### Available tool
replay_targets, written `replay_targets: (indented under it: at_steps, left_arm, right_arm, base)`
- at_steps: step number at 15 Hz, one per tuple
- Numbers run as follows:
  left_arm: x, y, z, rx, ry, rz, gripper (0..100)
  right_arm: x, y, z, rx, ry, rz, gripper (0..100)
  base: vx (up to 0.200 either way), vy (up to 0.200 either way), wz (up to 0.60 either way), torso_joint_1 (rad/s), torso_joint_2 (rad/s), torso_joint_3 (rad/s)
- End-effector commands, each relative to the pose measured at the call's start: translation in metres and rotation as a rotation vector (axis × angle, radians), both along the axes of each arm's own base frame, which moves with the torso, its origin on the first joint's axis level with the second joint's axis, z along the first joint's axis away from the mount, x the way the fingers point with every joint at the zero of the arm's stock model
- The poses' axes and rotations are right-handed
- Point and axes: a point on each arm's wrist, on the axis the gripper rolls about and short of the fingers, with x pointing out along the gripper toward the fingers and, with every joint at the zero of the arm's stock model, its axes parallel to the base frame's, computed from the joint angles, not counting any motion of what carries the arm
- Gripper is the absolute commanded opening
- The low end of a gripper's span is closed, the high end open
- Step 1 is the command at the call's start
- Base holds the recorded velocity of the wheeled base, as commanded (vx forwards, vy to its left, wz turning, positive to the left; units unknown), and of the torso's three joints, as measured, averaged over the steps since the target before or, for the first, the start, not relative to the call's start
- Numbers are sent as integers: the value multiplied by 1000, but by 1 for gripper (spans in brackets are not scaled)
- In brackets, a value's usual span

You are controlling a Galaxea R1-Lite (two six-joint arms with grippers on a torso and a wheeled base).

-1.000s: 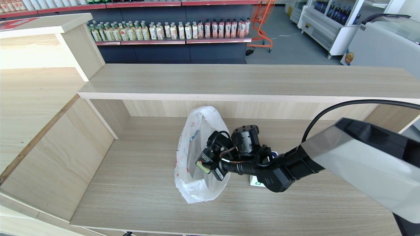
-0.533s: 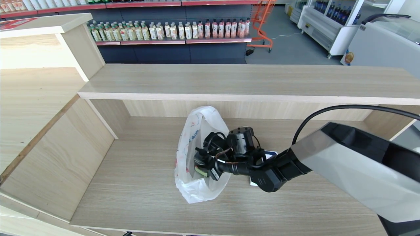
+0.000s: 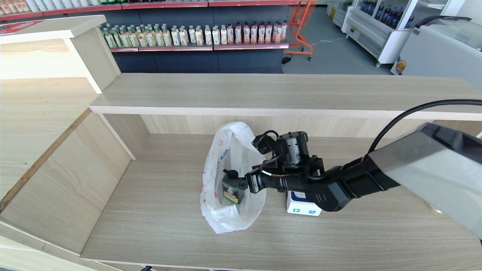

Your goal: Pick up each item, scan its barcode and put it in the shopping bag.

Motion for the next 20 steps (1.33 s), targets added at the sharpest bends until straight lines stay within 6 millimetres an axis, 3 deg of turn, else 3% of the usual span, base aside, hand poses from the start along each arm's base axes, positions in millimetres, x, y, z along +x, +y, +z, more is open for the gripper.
replay_targets:
  at_steps: [1,4,6,8,10,11,13,16,20]
  left_arm:
    - [0,0,0,0,1,1,100]
    - [0,0,0,1,0,1,100]
    - [0,0,0,0,1,-1,100]
    - [0,0,0,0,1,-1,100]
    - [0,0,0,0,1,1,100]
    - [0,0,0,0,3,1,100]
    - [0,0,0,1,1,1,100]
    - [0,0,0,0,1,-1,100]
    - [0,0,0,0,1,1,100]
  right_arm:
    - [-14,-46,33,53,62,-35,100]
    - [-33,-72,68,203,140,-84,100]
    - [-55,-104,104,306,152,-123,100]
    - [-81,-125,126,350,143,-154,100]
    - [-117,-164,143,341,64,-216,100]
    - [-143,-189,143,250,-6,-258,100]
    - [-171,-209,139,201,-65,-299,100]
    - [-187,-222,130,192,-54,-351,100]
    - [-187,-228,126,184,-34,-392,100]
  base:
    - [0,0,0,0,0,0]
    - [0,0,0,0,0,0]
    - [0,0,0,0,0,0]
    - [0,0,0,0,0,0]
    - [0,0,0,0,0,0]
    - [0,0,0,0,0,0]
    - [0,0,0,0,0,0]
    - [0,0,0,0,0,0]
    - [0,0,0,0,0,0]
